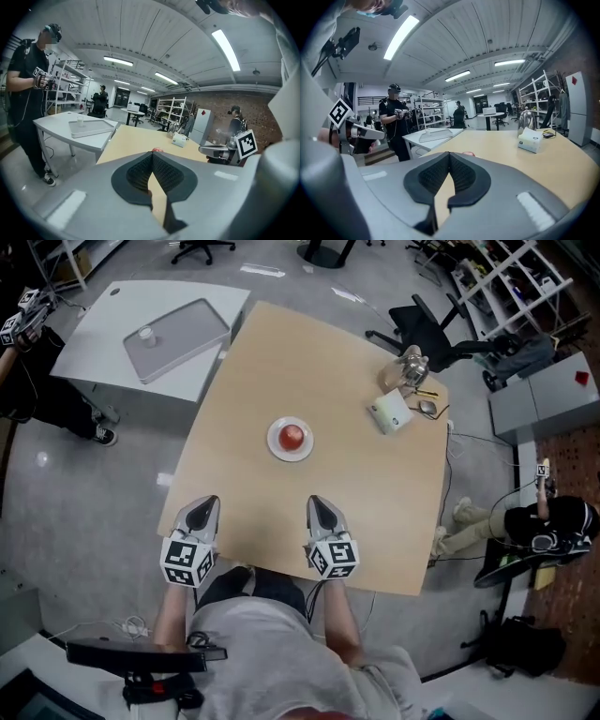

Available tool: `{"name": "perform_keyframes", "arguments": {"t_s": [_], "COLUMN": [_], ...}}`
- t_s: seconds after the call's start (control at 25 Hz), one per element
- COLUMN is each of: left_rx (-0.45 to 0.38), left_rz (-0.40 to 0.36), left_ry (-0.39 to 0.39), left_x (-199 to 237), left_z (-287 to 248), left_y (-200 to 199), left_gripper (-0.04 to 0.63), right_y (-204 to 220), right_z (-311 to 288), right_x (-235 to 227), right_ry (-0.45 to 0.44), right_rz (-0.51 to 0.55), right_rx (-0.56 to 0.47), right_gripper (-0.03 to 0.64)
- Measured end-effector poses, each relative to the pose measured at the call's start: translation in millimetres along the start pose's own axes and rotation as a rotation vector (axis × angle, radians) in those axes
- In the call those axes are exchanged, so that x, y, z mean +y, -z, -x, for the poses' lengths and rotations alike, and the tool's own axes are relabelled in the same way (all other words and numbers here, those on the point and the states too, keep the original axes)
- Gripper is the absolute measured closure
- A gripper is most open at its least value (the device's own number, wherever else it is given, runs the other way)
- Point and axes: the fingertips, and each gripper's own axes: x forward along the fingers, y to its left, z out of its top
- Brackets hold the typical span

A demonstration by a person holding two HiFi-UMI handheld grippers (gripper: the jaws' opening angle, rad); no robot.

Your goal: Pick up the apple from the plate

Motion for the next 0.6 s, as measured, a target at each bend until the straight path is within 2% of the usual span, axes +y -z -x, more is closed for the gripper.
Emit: {"name": "perform_keyframes", "arguments": {"t_s": [0.6], "left_rx": [0.060], "left_rz": [0.047], "left_ry": [-0.090], "left_x": [14], "left_z": [-31], "left_y": [15], "left_gripper": [0.575], "right_y": [13], "right_z": [-65], "right_x": [-30], "right_ry": [-0.087], "right_rz": [0.044], "right_rx": [0.072], "right_gripper": [0.611]}}
